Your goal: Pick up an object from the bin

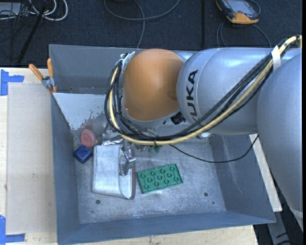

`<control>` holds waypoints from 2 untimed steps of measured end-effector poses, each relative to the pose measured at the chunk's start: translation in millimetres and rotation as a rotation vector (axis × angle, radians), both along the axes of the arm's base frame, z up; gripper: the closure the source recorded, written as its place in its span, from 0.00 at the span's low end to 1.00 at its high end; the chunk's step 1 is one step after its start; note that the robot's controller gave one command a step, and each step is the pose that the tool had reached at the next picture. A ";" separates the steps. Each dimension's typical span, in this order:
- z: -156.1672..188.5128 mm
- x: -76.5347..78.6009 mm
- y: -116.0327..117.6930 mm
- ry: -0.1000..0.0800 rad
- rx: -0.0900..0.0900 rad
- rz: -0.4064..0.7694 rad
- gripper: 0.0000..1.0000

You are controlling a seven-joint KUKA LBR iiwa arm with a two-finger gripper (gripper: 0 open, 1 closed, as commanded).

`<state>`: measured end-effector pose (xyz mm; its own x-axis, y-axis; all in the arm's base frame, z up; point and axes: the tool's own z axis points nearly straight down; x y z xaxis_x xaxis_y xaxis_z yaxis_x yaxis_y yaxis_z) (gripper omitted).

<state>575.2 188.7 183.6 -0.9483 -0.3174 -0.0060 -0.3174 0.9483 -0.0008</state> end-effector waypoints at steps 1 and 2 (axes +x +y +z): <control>-77.9 0.8 -22.2 -0.027 0.014 -0.115 0.00; -100.7 -4.1 -137.6 0.002 0.000 -0.022 0.00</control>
Offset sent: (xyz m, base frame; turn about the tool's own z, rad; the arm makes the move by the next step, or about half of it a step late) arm -0.0100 -0.0330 -0.1136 0.1331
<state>571.1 51.1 82.9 -0.9551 -0.2963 -0.0037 -0.2963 0.9551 -0.0003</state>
